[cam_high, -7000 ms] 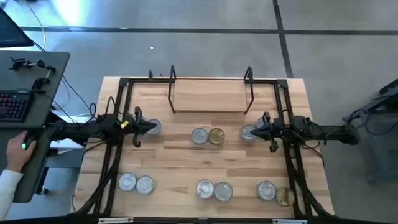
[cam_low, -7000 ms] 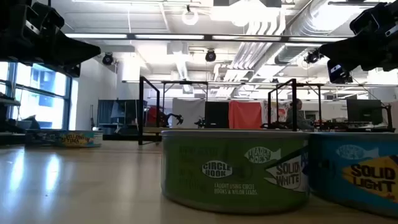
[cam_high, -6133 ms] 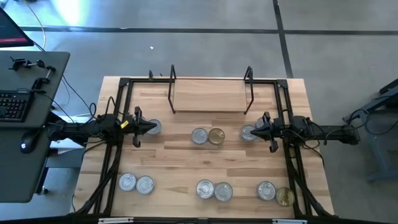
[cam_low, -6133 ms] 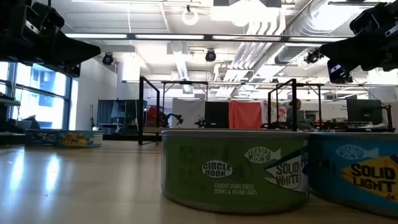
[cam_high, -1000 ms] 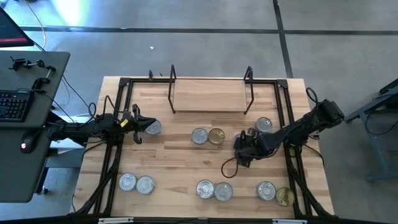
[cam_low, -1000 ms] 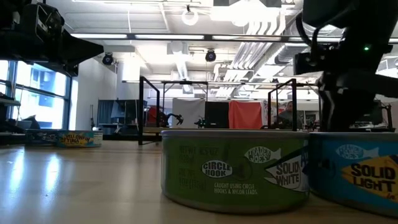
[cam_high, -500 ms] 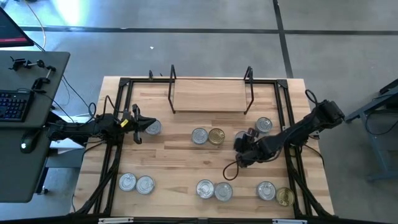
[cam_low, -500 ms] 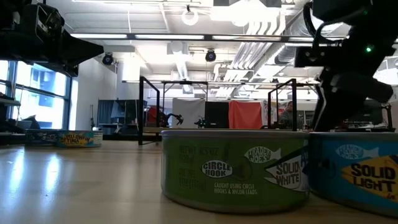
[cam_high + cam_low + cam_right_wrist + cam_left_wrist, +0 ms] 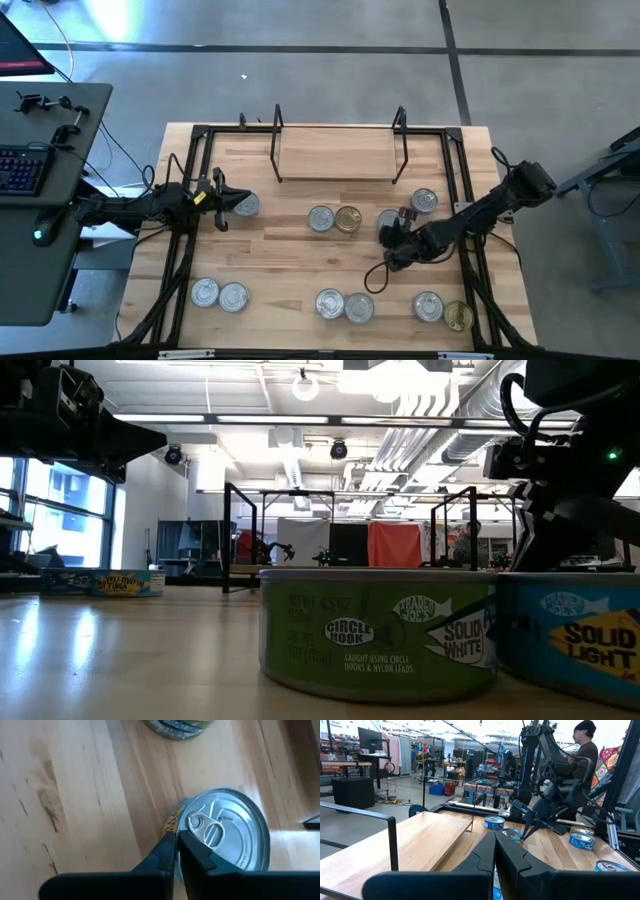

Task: Stack canned seafood by type on shelf
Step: Put the top right yellow-blue tuna can on the shelf

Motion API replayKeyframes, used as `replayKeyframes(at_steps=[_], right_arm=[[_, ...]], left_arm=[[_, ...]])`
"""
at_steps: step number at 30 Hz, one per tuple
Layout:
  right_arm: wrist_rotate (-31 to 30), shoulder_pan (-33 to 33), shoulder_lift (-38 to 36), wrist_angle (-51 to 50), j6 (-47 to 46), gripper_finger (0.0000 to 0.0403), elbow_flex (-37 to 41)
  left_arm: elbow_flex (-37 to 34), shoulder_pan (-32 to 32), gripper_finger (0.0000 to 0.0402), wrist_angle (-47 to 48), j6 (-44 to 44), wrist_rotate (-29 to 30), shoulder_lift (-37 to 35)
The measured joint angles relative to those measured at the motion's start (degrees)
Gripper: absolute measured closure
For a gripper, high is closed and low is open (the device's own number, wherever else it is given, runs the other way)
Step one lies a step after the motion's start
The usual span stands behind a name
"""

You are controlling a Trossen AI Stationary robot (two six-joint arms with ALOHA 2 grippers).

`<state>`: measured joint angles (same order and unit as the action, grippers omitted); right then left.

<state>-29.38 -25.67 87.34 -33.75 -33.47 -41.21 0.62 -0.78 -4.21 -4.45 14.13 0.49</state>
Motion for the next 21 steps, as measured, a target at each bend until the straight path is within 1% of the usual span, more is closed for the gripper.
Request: replayKeyframes(at_steps=[3,7,14,17,21], right_arm=[[0.8,0.0,0.2,0.1,3.7,0.04,-2.0],[-0.7,0.1,0.3,0.4,8.5,0.0402,-5.0],[-7.0,0.4,0.2,0.2,13.4,0.0402,-8.3],[-7.0,0.9,0.2,0.3,14.0,0.0402,-9.0],[-4.6,1.3,0.2,0.2,14.0,0.0403,-9.1]], left_arm=[[0.0,0.0,0.0401,0.0,0.0,0.0,0.0],[0.0,0.0,0.0401,0.0,0.0,0.0,0.0],[0.0,0.0,0.0401,0.0,0.0,0.0,0.0],[0.0,0.0,0.0401,0.0,0.0,0.0,0.0],[0.0,0.0,0.0401,0.0,0.0,0.0,0.0]])
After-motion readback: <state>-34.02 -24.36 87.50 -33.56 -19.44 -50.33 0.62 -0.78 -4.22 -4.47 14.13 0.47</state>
